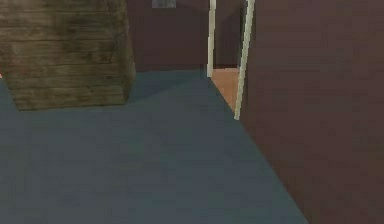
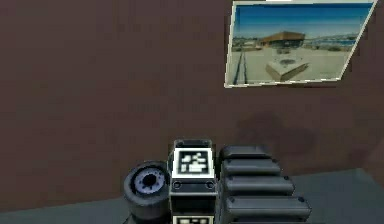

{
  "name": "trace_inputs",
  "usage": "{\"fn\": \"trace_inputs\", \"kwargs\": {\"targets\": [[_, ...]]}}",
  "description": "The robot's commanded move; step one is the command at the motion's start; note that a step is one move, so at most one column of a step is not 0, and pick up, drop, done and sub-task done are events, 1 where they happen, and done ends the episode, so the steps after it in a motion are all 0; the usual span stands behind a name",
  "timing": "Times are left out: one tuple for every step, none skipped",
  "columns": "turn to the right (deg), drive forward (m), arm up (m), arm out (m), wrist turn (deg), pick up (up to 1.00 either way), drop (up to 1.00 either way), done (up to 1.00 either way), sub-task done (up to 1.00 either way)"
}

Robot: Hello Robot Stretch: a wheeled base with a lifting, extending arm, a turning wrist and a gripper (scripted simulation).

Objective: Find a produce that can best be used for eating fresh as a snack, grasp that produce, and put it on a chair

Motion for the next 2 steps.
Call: {"fn": "trace_inputs", "kwargs": {"targets": [[45.0, 0.00, 0.00, 0.00, 0.0, 0.00, 0.00, 0.00, 0.00], [45.0, 0.00, 0.00, 0.00, 0.0, 0.00, 0.00, 0.00, 0.00]]}}
